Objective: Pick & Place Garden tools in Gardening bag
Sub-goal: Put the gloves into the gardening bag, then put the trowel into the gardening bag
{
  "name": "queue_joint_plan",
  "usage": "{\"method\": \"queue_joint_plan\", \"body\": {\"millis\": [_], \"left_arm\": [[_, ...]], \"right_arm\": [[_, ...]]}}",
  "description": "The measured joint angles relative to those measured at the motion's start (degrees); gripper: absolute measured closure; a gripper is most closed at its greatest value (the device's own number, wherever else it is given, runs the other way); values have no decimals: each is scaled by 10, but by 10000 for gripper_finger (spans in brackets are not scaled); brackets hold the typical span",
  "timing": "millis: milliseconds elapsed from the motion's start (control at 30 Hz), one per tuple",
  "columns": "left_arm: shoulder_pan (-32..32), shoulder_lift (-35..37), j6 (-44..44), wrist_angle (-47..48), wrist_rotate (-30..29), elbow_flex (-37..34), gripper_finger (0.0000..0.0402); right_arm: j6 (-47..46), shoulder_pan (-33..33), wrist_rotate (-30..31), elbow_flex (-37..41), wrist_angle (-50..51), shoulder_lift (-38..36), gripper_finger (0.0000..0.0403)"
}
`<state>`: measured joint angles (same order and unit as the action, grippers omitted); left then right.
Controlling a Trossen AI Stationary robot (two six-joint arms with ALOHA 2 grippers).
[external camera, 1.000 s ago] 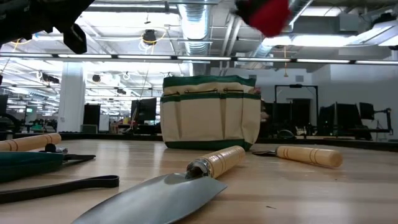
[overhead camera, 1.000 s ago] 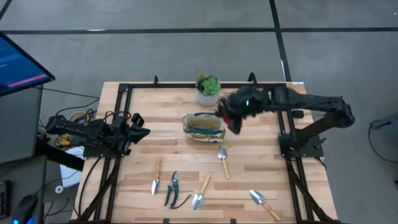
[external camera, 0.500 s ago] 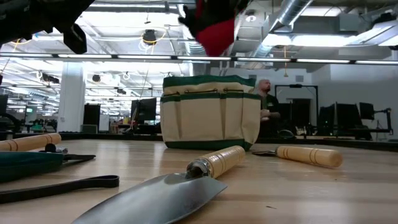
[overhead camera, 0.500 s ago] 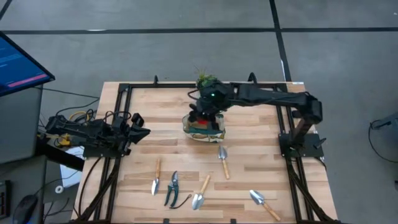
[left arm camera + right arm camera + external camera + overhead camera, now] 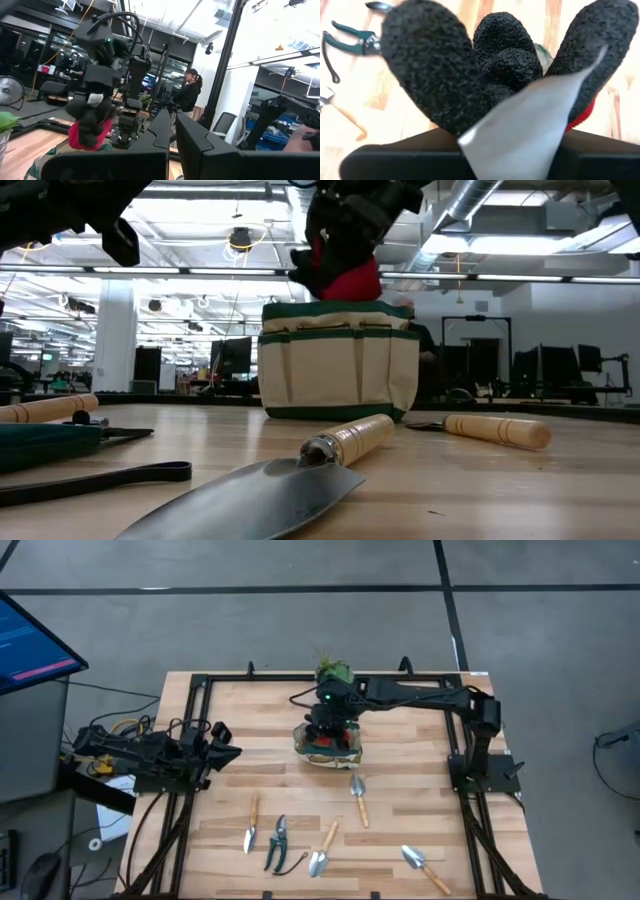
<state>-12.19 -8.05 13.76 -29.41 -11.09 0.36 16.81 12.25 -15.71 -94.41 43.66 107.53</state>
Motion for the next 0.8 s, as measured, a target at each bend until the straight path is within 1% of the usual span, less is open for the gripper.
{"method": "queue_joint_plan", "body": {"millis": [167,233,400,467,533,600,667,733,800], "left_arm": [[0,0,0,0,0,0,400],[0,0,0,0,0,0,400],[0,0,0,0,0,0,400],[0,0,0,0,0,0,400],[0,0,0,0,0,0,400],[0,0,0,0,0,0,400],[0,0,0,0,0,0,400],[0,0,0,0,0,0,400],[0,0,0,0,0,0,400]], "right_arm": [[-12,-1,37,1,11,7,347],[-13,-1,42,0,12,6,317],[-17,-6,92,0,11,6,199],[-18,-6,96,0,12,6,155],[-24,-7,89,0,12,6,119],[-30,-10,85,0,14,6,93],[-34,-12,84,0,18,1,76],[-38,-15,85,-13,37,-1,67],[-39,-17,86,-44,87,0,65]]}}
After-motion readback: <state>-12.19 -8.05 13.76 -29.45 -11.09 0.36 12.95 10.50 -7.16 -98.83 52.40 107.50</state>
